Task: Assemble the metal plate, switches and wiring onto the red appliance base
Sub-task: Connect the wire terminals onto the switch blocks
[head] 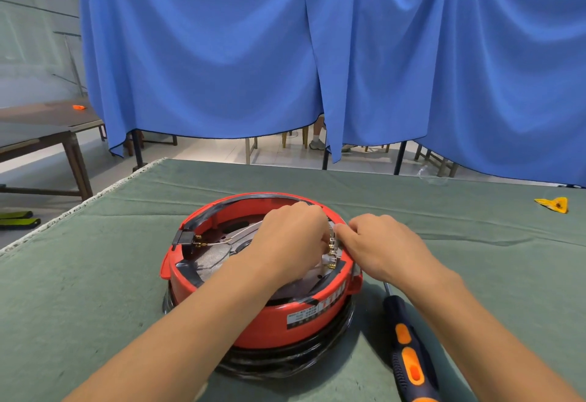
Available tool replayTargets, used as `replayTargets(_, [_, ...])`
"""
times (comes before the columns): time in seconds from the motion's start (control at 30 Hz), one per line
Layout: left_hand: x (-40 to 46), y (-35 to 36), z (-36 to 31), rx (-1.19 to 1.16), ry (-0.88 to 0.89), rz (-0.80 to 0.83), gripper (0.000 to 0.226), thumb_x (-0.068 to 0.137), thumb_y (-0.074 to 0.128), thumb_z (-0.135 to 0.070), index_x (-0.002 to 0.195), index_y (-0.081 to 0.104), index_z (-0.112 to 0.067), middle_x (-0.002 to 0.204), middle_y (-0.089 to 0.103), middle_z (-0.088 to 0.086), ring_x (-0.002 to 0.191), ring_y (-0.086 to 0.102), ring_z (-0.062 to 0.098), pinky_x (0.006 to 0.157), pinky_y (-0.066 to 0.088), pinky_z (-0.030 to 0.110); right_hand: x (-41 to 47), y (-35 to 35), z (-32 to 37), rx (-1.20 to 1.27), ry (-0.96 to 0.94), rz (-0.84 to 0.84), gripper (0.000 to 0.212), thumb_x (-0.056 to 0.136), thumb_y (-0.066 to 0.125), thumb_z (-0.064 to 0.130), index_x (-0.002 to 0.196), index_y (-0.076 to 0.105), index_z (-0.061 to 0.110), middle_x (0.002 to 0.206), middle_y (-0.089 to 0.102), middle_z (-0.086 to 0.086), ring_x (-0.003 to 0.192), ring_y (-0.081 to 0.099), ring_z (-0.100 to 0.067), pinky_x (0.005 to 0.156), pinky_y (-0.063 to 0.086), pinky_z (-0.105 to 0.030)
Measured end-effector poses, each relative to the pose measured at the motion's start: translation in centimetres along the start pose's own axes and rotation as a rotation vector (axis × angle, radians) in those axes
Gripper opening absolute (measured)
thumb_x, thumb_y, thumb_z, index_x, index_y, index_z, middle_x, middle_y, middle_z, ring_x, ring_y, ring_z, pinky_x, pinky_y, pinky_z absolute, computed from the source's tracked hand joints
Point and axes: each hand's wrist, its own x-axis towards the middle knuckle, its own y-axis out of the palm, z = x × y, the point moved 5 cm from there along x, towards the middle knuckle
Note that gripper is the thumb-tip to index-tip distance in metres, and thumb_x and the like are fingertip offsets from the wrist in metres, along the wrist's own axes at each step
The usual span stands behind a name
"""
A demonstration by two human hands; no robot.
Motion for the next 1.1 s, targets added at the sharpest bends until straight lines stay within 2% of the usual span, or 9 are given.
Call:
replayTargets(0.2, [-0.1,-0.2,0.3,-0.066,-0.047,-0.017,0.016,0.088,0.061,-0.028,0.093,0.075,-0.031,0.094,0.071,-0.001,0.088,0.063,0.025,0.075,0.052,0.035,0.1,0.0,0.1,0.021,-0.033,0.001,0.044,0.095,0.033,0.039,0.058,0.039,0.017,0.062,0.046,-0.004,0.067,0.047,-0.029,0.051,0.03,-0.033])
replayTargets(0.3, [-0.1,0.0,0.1,-0.084,-0.034,-0.004,0.017,0.087,0.059,-0.024,0.087,0.076,-0.028,0.088,0.071,0.001,0.084,0.062,0.027,0.073,0.052,0.037,0.1,0.1,0.2,0.031,-0.044,0.011,0.044,0.096,0.031,0.04,0.059,0.039,0.018,0.065,0.046,-0.004,0.071,0.049,-0.031,0.059,0.034,-0.034])
replayTargets(0.5, [-0.1,0.1,0.7,-0.273,-0.105,0.043,0.013,0.086,0.064,-0.023,0.081,0.077,-0.024,0.076,0.071,-0.003,0.072,0.061,0.017,0.065,0.049,0.028,0.2,0.5,-0.5,0.146,-0.026,0.046,0.046,0.096,0.034,0.043,0.058,0.041,0.017,0.069,0.051,-0.006,0.076,0.052,-0.032,0.061,0.034,-0.035])
replayTargets(0.6, [-0.4,-1.0,1.9,-0.405,-0.174,-0.093,0.015,0.085,0.062,-0.021,0.081,0.076,-0.024,0.078,0.072,-0.008,0.077,0.065,0.013,0.072,0.053,0.033,0.3,0.9,-0.7,0.238,-0.018,0.078,0.048,0.095,0.037,0.047,0.06,0.046,0.016,0.073,0.058,-0.007,0.078,0.057,-0.03,0.062,0.037,-0.036])
replayTargets(0.77, [-1.1,-2.0,3.4,-0.289,-0.288,-0.2,0.018,0.087,0.056,-0.021,0.086,0.073,-0.027,0.079,0.066,-0.013,0.084,0.063,0.016,0.071,0.05,0.032,0.1,1.3,-0.3,0.404,-0.073,0.131,0.05,0.097,0.041,0.048,0.058,0.041,0.017,0.061,0.049,0.003,0.063,0.047,-0.016,0.058,0.033,-0.031])
replayTargets(0.83, [-1.1,-2.4,3.7,-0.242,-0.226,-0.166,0.023,0.089,0.053,-0.021,0.102,0.068,-0.032,0.088,0.06,-0.016,0.096,0.058,0.015,0.078,0.048,0.035,-0.3,1.7,0.9,0.454,-0.138,0.152,0.048,0.098,0.04,0.047,0.059,0.04,0.02,0.059,0.045,0.007,0.06,0.043,-0.01,0.058,0.033,-0.028])
replayTargets(0.93, [-1.2,-1.6,3.9,-0.129,-0.088,0.043,0.046,0.093,0.048,-0.013,0.131,0.05,-0.038,0.13,0.046,-0.011,0.122,0.037,0.014,0.1,0.039,0.037,-0.9,2.4,2.2,0.55,-0.217,0.205,0.04,0.1,0.037,0.045,0.067,0.04,0.022,0.059,0.045,0.008,0.061,0.045,-0.011,0.067,0.037,-0.034])
replayTargets(1.0, [-1.7,-0.8,3.9,-0.087,-0.049,0.171,0.056,0.093,0.045,-0.007,0.139,0.041,-0.038,0.146,0.033,-0.01,0.131,0.029,0.015,0.107,0.031,0.034,-1.1,2.6,2.6,0.606,-0.238,0.234,0.035,0.101,0.037,0.041,0.072,0.043,0.022,0.059,0.049,0.007,0.061,0.049,-0.011,0.068,0.041,-0.032])
replayTargets(1.1, [-2.0,-0.7,4.2,-0.081,-0.059,0.173,0.058,0.093,0.044,-0.006,0.138,0.041,-0.042,0.15,0.027,-0.014,0.134,0.031,0.013,0.105,0.035,0.032,-0.9,2.4,2.1,0.579,-0.186,0.193,0.028,0.095,0.045,0.031,0.07,0.052,0.022,0.055,0.056,0.005,0.049,0.048,-0.002,0.057,0.04,-0.026])
